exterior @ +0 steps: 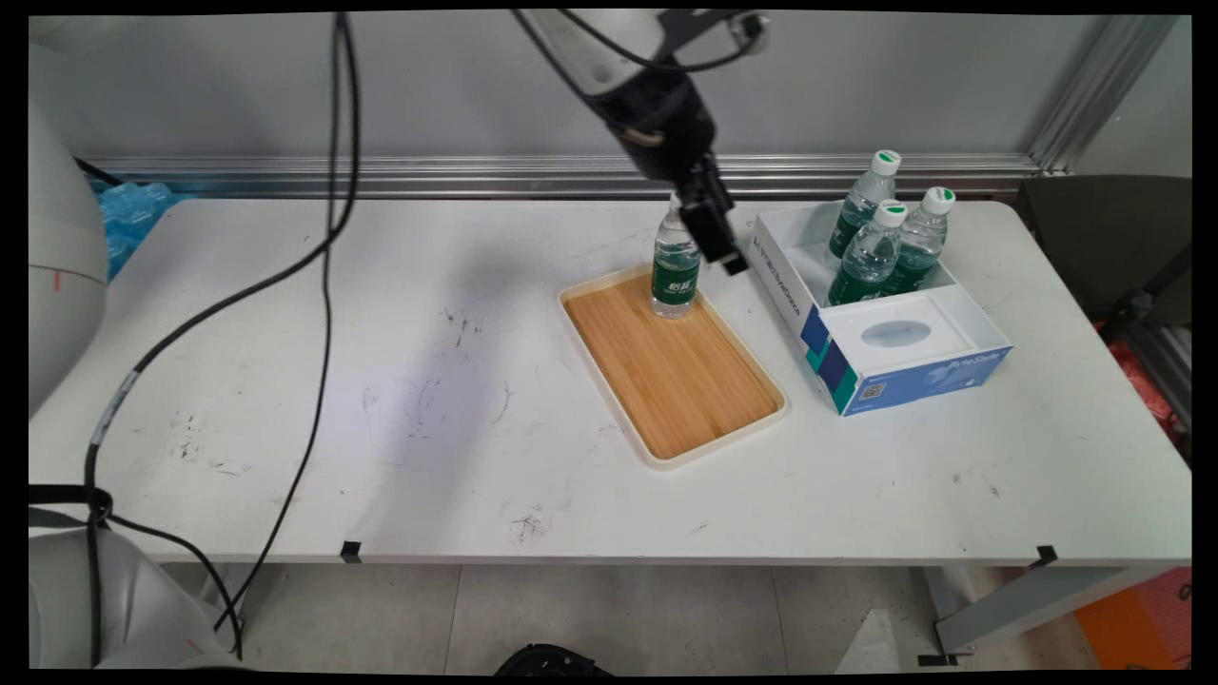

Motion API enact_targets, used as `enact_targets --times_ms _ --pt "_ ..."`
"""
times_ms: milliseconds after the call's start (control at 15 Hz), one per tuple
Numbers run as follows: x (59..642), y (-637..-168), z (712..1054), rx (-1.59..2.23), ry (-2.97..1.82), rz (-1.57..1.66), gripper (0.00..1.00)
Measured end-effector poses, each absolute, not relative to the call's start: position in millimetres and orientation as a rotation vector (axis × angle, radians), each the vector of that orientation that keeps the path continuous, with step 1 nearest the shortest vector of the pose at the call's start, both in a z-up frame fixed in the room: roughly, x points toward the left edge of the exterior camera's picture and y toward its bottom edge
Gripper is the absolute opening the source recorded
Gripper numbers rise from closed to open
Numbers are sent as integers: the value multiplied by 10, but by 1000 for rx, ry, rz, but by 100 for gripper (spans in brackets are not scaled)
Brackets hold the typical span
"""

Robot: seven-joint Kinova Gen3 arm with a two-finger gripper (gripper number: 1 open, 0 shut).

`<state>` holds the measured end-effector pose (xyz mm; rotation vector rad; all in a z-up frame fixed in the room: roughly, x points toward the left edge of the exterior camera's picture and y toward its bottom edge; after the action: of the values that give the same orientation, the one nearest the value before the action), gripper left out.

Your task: Pick up the green bottle from the white box

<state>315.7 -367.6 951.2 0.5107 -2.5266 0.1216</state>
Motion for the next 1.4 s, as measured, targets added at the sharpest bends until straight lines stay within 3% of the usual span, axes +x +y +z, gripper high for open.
enact_targets --times_ms 1400 --pt "1987 -4636 8457 704 -2373 298 100"
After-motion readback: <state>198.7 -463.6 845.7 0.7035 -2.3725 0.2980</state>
